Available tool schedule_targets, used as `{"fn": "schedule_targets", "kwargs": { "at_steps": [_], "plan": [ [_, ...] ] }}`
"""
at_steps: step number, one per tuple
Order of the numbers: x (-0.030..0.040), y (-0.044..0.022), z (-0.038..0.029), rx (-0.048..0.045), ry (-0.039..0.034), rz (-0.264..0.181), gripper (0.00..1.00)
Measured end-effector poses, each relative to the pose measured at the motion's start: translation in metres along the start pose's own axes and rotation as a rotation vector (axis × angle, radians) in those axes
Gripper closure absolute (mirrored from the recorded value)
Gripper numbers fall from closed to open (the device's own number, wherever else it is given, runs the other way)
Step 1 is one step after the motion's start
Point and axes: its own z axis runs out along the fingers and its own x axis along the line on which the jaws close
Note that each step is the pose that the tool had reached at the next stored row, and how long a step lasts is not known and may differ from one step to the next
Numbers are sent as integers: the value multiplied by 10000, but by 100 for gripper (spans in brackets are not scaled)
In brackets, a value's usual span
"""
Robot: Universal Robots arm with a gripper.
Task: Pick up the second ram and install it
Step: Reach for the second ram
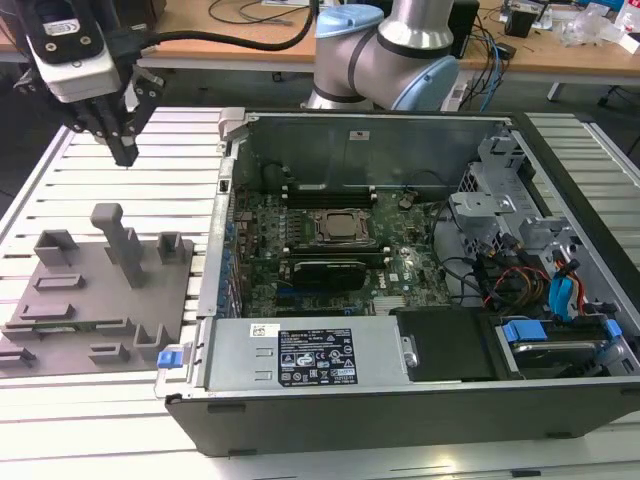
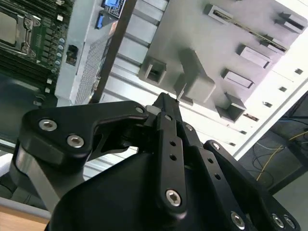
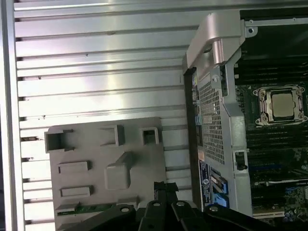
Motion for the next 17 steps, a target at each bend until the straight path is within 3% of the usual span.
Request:
{"fn": "schedule_targets", "kwargs": {
  "at_steps": [2, 10, 17],
  "plan": [
    [119, -9, -1, 0, 0, -2, 89],
    [372, -28, -3, 0, 0, -1, 89],
    [659, -50, -5, 0, 1, -2, 89]
  ]
}}
